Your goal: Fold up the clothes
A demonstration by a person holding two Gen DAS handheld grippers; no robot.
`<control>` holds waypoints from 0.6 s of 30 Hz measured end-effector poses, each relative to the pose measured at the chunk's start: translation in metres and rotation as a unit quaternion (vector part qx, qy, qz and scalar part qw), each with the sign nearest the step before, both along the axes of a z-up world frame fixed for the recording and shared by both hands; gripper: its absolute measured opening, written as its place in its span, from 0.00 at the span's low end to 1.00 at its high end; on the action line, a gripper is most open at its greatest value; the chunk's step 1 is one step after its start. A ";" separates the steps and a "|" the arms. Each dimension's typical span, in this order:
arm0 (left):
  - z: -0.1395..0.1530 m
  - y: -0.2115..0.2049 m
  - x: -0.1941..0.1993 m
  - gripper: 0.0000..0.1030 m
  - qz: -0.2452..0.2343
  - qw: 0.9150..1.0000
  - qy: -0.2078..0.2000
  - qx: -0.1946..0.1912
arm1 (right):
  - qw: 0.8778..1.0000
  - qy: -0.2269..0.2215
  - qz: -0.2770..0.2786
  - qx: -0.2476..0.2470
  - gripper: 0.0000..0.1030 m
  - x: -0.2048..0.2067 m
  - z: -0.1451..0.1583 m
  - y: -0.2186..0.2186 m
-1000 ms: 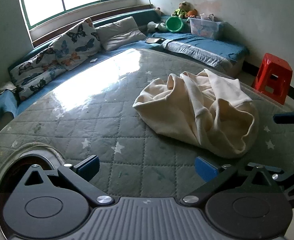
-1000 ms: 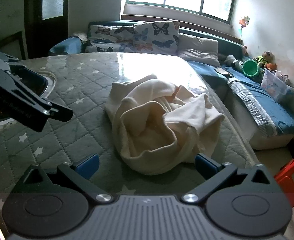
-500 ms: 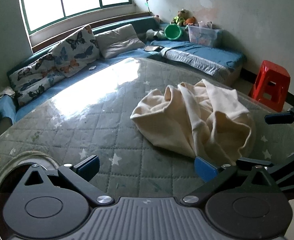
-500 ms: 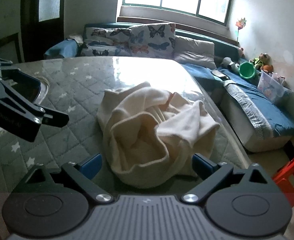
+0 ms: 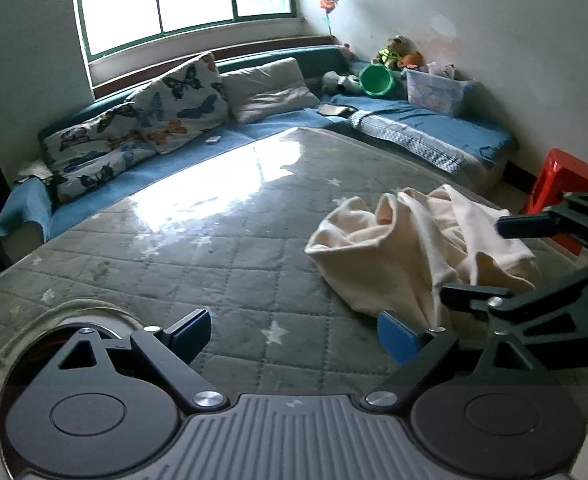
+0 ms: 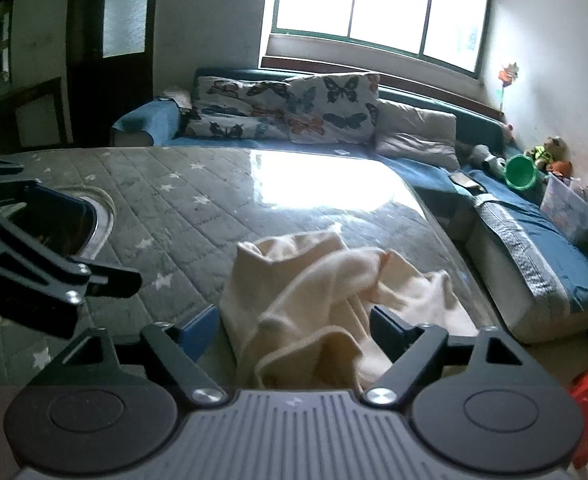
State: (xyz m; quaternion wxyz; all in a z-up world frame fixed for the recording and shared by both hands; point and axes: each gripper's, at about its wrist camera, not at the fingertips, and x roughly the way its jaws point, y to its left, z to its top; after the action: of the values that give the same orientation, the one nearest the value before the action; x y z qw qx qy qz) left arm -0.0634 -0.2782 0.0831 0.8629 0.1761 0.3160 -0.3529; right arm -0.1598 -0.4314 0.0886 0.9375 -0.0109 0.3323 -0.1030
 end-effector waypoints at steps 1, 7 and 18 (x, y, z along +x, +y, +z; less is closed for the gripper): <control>0.001 0.002 0.001 0.90 0.004 1.000 -0.002 -0.001 | 1.000 0.002 0.002 0.003 0.77 0.006 -0.001 -0.001; 0.006 0.013 0.006 0.91 0.018 1.000 -0.007 -0.006 | 1.000 0.025 0.006 0.011 0.58 0.030 -0.015 -0.002; 0.008 0.019 0.006 0.91 0.024 1.000 -0.008 -0.013 | 0.999 0.024 0.008 0.031 0.14 0.026 -0.024 -0.001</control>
State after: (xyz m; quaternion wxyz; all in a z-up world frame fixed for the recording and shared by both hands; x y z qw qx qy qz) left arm -0.0570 -0.2589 0.0914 0.8758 0.1602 0.3083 -0.3350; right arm -0.1333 -0.4328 0.0649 0.9301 0.0131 0.3572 -0.0844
